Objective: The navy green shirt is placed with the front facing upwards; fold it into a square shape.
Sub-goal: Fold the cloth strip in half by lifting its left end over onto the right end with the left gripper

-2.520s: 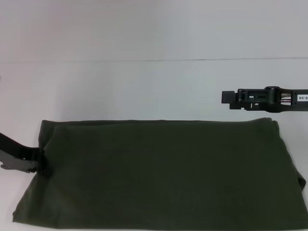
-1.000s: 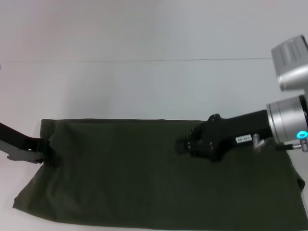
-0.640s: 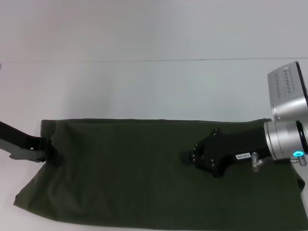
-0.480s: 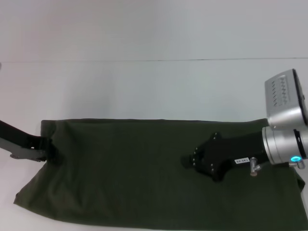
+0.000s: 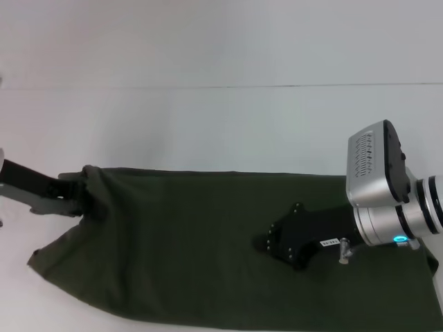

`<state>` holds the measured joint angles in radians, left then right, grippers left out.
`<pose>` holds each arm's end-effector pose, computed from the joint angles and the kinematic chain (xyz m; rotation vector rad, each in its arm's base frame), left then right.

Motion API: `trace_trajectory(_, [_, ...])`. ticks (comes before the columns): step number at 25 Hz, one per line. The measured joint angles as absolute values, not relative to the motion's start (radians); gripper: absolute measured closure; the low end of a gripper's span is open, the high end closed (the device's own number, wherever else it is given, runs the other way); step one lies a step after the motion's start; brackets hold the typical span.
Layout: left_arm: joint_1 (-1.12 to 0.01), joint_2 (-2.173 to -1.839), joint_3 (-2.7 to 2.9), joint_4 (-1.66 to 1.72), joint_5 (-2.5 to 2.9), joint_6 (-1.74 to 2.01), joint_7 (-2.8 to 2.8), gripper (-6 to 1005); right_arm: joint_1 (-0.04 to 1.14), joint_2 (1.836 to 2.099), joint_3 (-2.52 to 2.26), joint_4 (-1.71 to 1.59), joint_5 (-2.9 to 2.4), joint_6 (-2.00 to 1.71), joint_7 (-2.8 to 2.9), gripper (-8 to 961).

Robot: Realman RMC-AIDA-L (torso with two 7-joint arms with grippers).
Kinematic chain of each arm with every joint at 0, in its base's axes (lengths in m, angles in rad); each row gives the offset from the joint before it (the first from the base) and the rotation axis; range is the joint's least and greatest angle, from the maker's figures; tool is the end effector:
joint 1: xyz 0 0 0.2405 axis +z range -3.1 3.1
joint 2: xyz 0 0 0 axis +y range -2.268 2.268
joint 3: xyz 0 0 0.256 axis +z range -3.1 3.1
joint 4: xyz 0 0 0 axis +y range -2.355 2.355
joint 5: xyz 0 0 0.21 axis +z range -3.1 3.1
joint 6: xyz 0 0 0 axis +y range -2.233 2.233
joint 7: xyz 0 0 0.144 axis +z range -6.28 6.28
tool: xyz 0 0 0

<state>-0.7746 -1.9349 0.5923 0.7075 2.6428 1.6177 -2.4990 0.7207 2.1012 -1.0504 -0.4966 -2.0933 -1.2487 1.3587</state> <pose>-0.2728 0.3750 0.0572 -2.2956 -1.8404 0.0247 0.2310 0.3526 -0.0812 -2.9881 0.3679 0.1951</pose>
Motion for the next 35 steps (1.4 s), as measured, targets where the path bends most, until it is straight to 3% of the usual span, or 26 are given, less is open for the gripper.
trace_trajectory(21, [-0.773,-1.942,0.579,0.742,2.443,1.694,-2.485,922,0.726,2.104,-1.113,-0.476,-2.04,-1.186,1.356,955])
trace_trajectory(35, [-0.77,-1.99,0.581,0.744,2.257,1.709,-2.436,922,0.749,2.109,-1.116,-0.418,-2.04,-1.133,1.325,954])
